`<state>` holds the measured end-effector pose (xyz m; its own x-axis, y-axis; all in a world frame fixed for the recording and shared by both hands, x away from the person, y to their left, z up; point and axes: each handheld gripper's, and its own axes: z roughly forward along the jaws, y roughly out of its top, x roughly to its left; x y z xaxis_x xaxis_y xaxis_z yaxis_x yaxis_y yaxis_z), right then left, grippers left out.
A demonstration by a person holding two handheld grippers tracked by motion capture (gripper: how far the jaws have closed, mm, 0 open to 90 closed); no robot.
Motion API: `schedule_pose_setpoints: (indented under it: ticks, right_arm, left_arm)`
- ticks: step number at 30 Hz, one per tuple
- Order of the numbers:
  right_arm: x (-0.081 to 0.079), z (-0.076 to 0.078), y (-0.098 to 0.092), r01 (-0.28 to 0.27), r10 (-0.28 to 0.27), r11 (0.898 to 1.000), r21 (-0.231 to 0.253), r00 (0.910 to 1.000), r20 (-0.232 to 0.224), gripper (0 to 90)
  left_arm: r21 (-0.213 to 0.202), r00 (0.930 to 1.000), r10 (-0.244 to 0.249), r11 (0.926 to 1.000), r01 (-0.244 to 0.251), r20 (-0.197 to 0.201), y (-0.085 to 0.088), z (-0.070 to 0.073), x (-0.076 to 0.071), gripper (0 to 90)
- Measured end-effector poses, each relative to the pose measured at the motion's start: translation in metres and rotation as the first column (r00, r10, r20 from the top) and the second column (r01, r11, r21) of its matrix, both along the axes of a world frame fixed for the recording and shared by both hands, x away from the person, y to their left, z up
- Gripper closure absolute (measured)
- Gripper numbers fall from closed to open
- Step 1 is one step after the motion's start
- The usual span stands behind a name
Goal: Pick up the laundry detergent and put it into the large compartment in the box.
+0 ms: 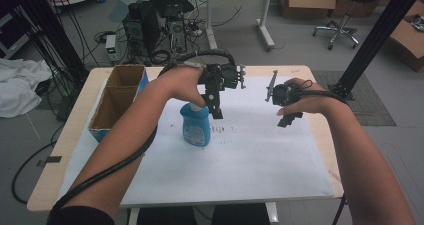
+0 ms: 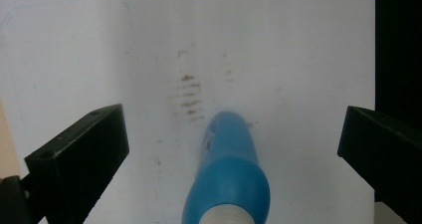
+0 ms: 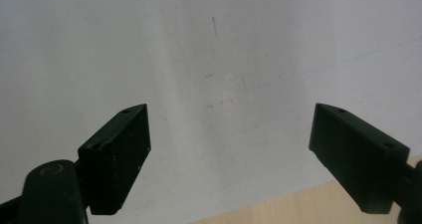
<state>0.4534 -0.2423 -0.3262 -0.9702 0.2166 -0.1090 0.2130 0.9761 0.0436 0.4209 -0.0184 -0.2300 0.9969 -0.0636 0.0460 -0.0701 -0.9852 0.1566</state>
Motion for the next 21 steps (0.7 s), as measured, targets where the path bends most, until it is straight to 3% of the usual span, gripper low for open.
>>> schedule_pose_setpoints:
  ticks: [21]
  right_arm:
    - [-0.0014, 0.0017, -0.0051, 0.004, -0.004, 1.000, 0.012, 1.0000, 0.002, 16.6]
  left_arm:
    - [-0.015, 1.0000, -0.007, 0.9999, 0.007, 0.005, -0.0001, 0.0079, 0.0034, 0.1]
